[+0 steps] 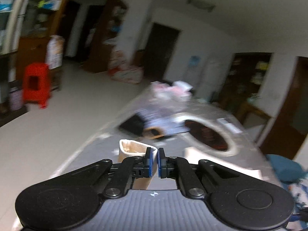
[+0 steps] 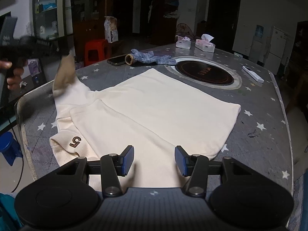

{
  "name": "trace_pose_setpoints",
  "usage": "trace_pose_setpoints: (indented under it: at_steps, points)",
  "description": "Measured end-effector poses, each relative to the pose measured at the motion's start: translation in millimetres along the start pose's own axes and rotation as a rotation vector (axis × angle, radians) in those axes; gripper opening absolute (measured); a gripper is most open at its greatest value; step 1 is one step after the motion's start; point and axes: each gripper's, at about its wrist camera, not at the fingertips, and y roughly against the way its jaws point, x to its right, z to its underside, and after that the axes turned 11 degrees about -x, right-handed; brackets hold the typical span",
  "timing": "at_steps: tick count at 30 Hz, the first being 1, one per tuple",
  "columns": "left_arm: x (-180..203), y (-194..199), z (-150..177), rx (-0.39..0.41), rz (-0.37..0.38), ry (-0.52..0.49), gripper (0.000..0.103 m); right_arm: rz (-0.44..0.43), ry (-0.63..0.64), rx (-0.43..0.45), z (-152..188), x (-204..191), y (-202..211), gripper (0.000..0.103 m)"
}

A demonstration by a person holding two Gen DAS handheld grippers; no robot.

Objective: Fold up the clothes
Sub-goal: 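Grasp the other sleeve cuff with the left gripper, then fold the held sleeve across the body with the left gripper and release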

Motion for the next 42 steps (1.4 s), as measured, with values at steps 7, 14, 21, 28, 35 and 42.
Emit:
trace_pose_setpoints:
  at_steps: [7, 14, 21, 28, 35, 42]
  points:
    - [87.9, 8.4, 3.8, -0.036, 0.282, -0.143, 0.006, 0.008, -0.034, 0.031, 9.8, 6.2, 12.4, 0.047]
    - [162.9, -6.8, 43.0, -0.141, 0.476, -0.292, 0.006, 0.015, -0.082, 0.045, 20.9, 14.6, 20.5, 0.047]
    - [182.8, -23.7, 83.0, -0.307, 0.543, -0.406, 0.011, 0.024, -0.148, 0.051, 32.4, 27.5, 29.4, 0.047]
    - [134.6, -19.9, 83.1, -0.272, 0.365, -0.456, 0.015, -0.006, -0.182, 0.051, 31.3, 31.9, 28.2, 0.047]
    - [74.0, -22.8, 82.4, -0.308, 0.212, -0.390, 0.015, -0.022, -0.170, 0.050, 15.2, 23.1, 7.3, 0.033]
    - [50.5, -30.4, 87.3, -0.359, 0.184, -0.369, 0.016, -0.042, -0.127, 0.059, -0.4, 11.1, -7.1, 0.029]
